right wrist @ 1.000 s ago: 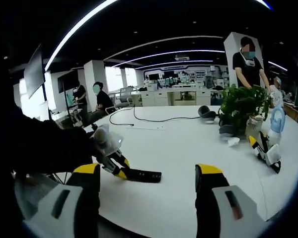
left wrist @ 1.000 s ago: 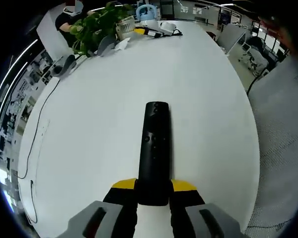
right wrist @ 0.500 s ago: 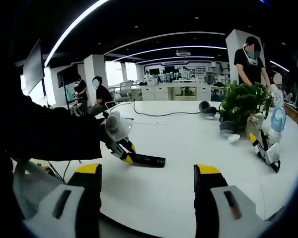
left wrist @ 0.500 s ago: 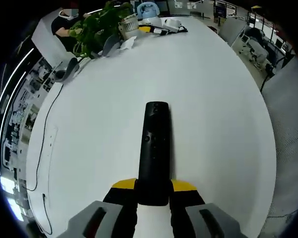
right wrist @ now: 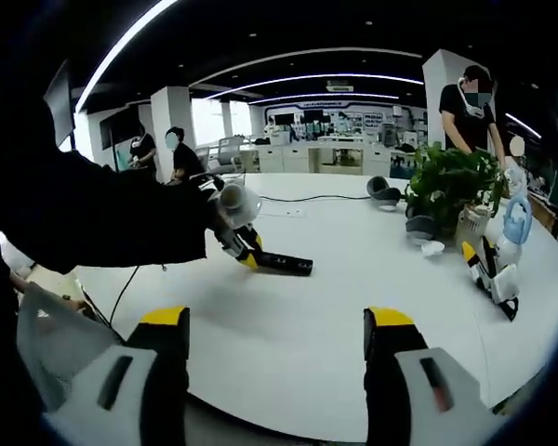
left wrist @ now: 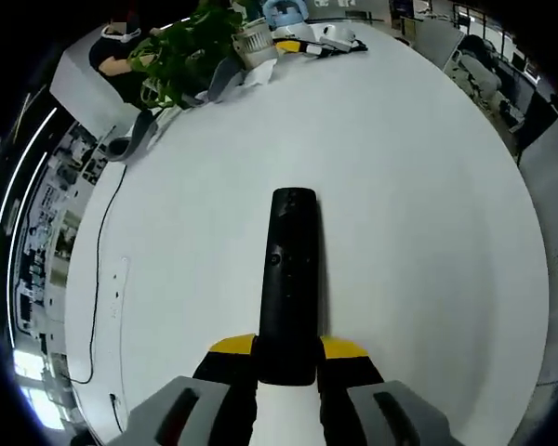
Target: Press the specified remote control buttons in sequence, fully releasing each button before pressing the next.
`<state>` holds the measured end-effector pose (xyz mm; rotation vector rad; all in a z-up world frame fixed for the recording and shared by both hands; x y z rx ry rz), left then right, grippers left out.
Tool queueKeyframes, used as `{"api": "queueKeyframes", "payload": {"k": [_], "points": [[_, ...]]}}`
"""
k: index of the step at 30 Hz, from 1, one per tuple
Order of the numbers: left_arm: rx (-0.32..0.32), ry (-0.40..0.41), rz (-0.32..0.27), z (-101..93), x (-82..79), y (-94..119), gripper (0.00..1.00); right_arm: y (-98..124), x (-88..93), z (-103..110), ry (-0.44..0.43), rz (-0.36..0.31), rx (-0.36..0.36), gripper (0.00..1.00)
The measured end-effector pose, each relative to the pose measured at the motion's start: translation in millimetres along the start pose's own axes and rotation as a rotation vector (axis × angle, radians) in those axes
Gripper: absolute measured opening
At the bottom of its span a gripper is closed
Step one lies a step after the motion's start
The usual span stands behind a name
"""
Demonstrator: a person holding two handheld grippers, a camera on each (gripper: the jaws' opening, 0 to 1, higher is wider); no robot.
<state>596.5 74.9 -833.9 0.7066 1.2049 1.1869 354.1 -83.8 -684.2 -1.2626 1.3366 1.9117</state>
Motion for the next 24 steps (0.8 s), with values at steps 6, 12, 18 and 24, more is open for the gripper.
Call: {"api": "queueKeyframes", "payload": {"k": [6,12,18,24], "points": [[-0.018,-0.051,0.025,14.9,3.4,-12.4,0.23,-1.9,3.0,1.5,-0.024,0.018,-0.010,0.83],[0.013,-0.050,0.031,24.3,-1.2,-20.4,0.24,-3.7,6.8,0.9,-0.014,0.045,-0.006,0.83],[0.004,-0.068,0.056,41.4,-3.7,-25.7,0.24,-5.2,10.0,-1.0,-0.022,0.065,-0.002,0.82],[-0.004,-0.090,0.076,57.0,-3.8,-27.4,0.24,-6.3,12.6,-1.7,-0.024,0.080,0.001,0.81]]}}
Point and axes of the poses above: the point that each gripper's makers call its tool centre point, and the gripper's own axes: y roughly backward along the fingers, z roughly to its left, x roughly out of its underside, the point moved 2 cm from there along y, roughly backward along the fingers, and after that the axes turned 1 degree about -x, right-handed, at the moved point
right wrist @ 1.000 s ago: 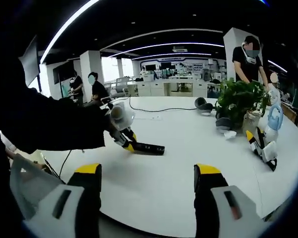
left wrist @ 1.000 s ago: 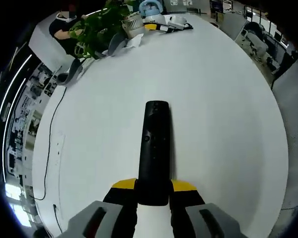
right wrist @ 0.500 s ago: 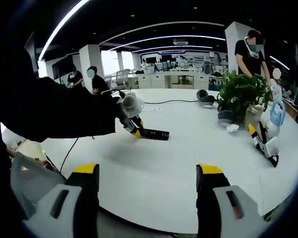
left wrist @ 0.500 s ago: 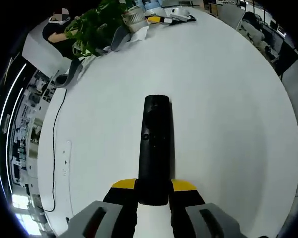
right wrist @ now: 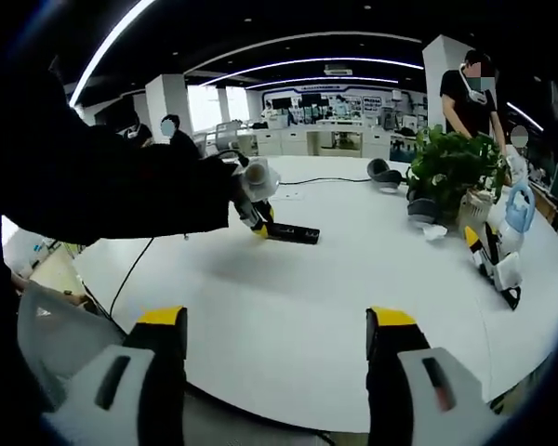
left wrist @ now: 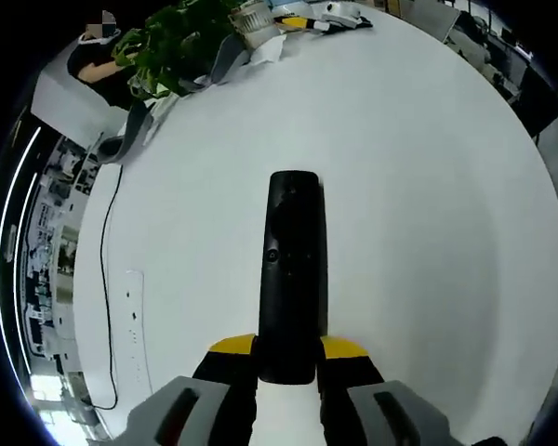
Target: Press the specified remote control buttons in sequence, fully releasing each button before pressing the next.
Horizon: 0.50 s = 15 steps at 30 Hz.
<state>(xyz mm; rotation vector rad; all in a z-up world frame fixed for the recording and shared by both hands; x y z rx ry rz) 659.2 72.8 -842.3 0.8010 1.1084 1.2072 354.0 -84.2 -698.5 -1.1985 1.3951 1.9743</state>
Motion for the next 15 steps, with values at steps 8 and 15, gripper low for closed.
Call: {"api": "queueKeyframes", "payload": {"k": [8,15], "points": [[0.003,0.020,0.016,1.7,1.7,-2.8,0.24,-0.6,2.0,-0.7,0.001,0.010,0.005,0.81],[0.034,0.087,0.003,2.7,5.2,-3.6,0.24,-0.4,3.5,-1.1,-0.004,0.015,0.009,0.81]]}}
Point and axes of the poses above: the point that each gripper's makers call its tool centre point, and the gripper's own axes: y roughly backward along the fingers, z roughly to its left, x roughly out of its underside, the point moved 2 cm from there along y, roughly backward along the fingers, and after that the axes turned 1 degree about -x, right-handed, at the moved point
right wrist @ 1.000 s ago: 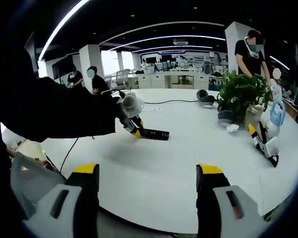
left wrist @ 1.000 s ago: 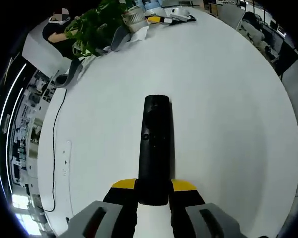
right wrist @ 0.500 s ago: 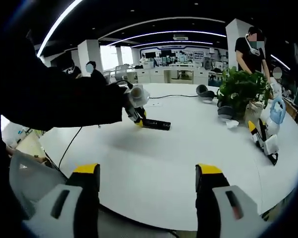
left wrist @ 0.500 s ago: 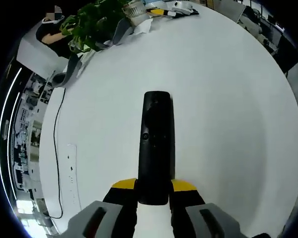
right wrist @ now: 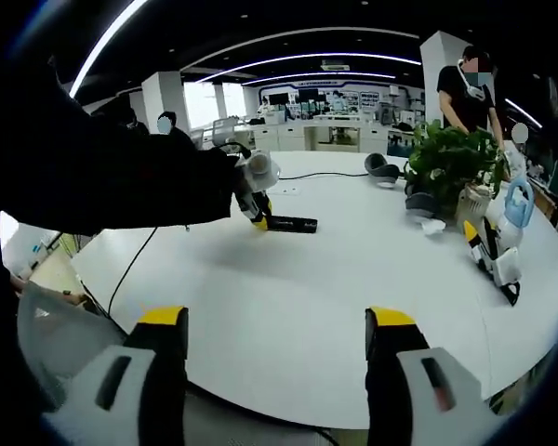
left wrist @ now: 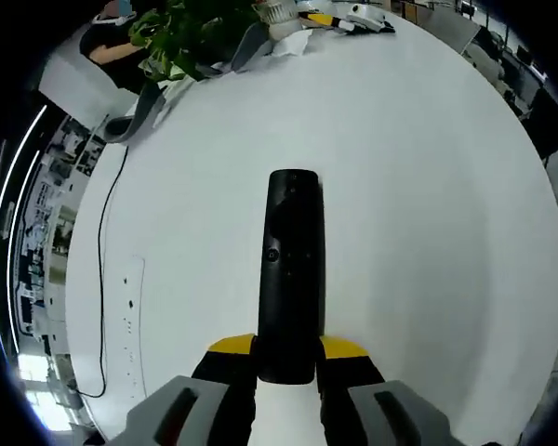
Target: Press the specified remote control buttons in sequence, fully releasing each button before pressing the next.
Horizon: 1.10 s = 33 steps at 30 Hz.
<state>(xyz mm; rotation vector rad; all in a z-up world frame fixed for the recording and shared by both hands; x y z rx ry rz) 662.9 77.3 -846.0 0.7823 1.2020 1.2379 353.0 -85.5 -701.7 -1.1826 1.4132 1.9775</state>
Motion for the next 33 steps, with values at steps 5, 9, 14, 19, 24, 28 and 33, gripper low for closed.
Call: {"api": "queueKeyframes", "payload": {"k": [5,9,14,19,24,28,33], "points": [[-0.001,0.022,-0.026,-6.3,0.5,3.0,0.24,1.7,-1.1,-0.3,0.003,-0.012,0.005,0.81],[-0.033,-0.024,-0.026,-5.7,-1.8,3.7,0.27,2.2,-1.8,0.5,0.006,-0.017,0.002,0.80],[-0.083,-0.022,-0.006,1.5,-2.2,4.9,0.33,2.4,-2.5,0.3,0.005,-0.020,0.002,0.80],[-0.103,-0.005,0.018,5.4,-2.0,5.5,0.35,4.7,-6.3,-0.4,-0.007,-0.045,-0.001,0.80],[-0.146,-0.011,0.061,12.1,4.1,6.9,0.37,4.1,-6.2,-1.4,-0.006,-0.043,0.003,0.80],[-0.170,0.026,0.100,15.0,15.4,11.3,0.39,4.3,-7.1,-1.6,-0.009,-0.047,0.001,0.80],[-0.167,0.176,0.028,6.9,21.2,23.3,0.45,4.8,-8.2,-1.8,-0.011,-0.054,0.000,0.80]]}}
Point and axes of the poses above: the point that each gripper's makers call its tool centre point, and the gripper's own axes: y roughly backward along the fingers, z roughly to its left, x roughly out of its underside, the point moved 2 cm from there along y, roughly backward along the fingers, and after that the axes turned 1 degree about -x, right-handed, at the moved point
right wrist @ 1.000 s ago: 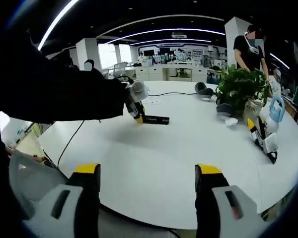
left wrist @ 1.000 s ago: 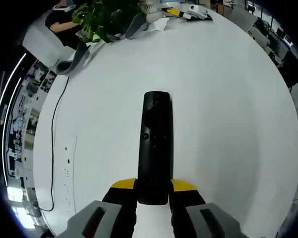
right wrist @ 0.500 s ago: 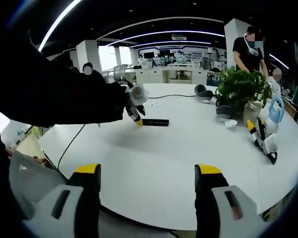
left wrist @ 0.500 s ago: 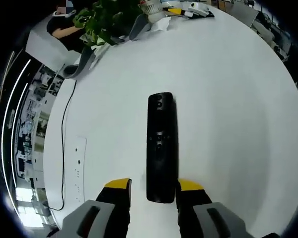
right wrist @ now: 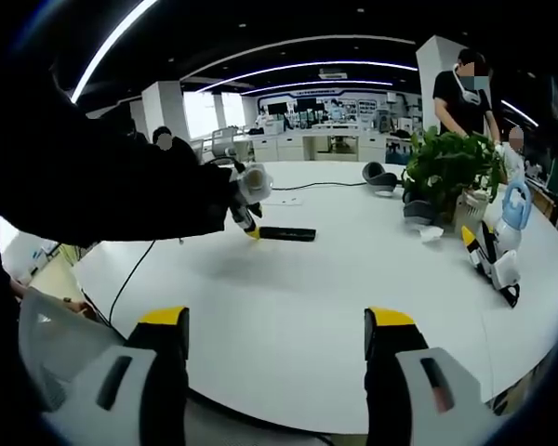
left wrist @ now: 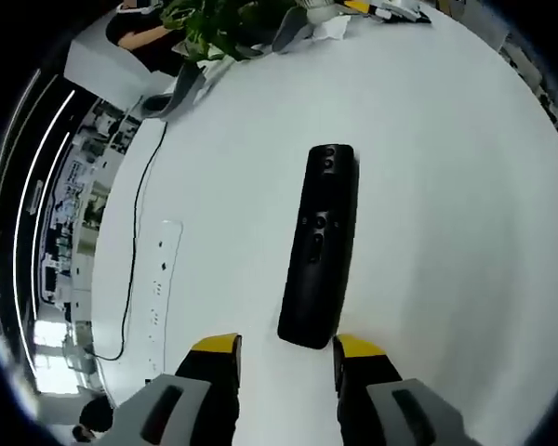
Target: Press the specified remote control buttons in sequence, fully releasing each button before pressing the next.
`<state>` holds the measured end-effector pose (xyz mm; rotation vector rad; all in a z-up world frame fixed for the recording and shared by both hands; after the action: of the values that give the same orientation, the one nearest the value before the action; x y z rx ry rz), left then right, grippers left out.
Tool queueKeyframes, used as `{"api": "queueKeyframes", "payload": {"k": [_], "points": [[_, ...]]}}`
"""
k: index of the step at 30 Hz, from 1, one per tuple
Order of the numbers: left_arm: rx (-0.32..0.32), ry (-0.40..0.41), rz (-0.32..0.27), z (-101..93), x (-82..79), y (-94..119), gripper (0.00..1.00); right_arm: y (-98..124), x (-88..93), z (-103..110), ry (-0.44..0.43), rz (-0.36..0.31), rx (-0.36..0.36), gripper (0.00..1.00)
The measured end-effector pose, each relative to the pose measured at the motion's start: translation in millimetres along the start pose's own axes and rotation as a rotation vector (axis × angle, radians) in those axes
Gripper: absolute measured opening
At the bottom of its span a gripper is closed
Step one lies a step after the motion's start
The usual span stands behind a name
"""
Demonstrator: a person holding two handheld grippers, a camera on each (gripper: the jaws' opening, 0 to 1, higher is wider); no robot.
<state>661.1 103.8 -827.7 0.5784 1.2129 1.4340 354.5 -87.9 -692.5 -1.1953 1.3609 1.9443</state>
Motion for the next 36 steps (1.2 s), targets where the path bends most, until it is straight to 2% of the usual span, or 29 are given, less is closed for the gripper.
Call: {"api": "queueKeyframes", "payload": {"k": [5,6,9,12,14,15,17,20,24,33,36], "points": [[0.007,0.187,-0.109,-9.1,2.7,25.0,0.52,1.6,-1.9,0.3,-0.006,-0.016,-0.004,0.81],[0.021,0.240,-0.153,-15.1,2.9,32.6,0.55,2.0,-2.5,0.5,-0.007,-0.020,-0.005,0.81],[0.037,0.349,-0.205,-29.1,9.0,50.1,0.69,3.0,-4.0,1.7,-0.008,-0.032,-0.013,0.82],[0.021,0.462,-0.261,-44.5,19.2,72.0,0.77,4.3,-6.1,2.6,-0.011,-0.048,-0.021,0.82],[0.036,0.538,-0.297,-55.8,25.0,84.4,0.87,5.7,-8.6,2.9,-0.014,-0.064,-0.024,0.83],[0.047,0.546,-0.314,-60.3,26.8,89.9,0.91,6.3,-10.2,3.6,-0.013,-0.074,-0.029,0.83],[0.025,0.574,-0.329,-63.2,35.0,102.9,0.92,6.9,-12.1,3.9,-0.017,-0.086,-0.034,0.84],[-0.015,0.632,-0.393,-65.2,38.8,122.8,0.93,6.8,-13.4,4.1,-0.027,-0.094,-0.039,0.87],[-0.043,0.695,-0.454,-73.5,44.1,145.0,1.00,6.9,-14.4,9.9,0.005,-0.099,-0.050,0.89],[-0.059,0.773,-0.526,-102.6,46.1,177.1,1.00,7.6,-17.1,6.8,0.009,-0.118,-0.035,1.00],[-0.070,0.799,-0.558,-108.1,45.1,188.5,1.00,7.1,-16.7,4.6,-0.001,-0.117,-0.021,1.00]]}}
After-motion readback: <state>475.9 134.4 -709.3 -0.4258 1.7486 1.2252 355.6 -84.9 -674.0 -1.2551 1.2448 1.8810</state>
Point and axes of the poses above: the point that each gripper's makers call its tool centre point, and the gripper's own axes: y roughly backward along the fingers, z roughly to its left, x roughly out of its underside, the point moved 2 cm from there along y, roughly backward along the fingers, and after that the axes turned 1 degree about -x, right-handed, at the moved point
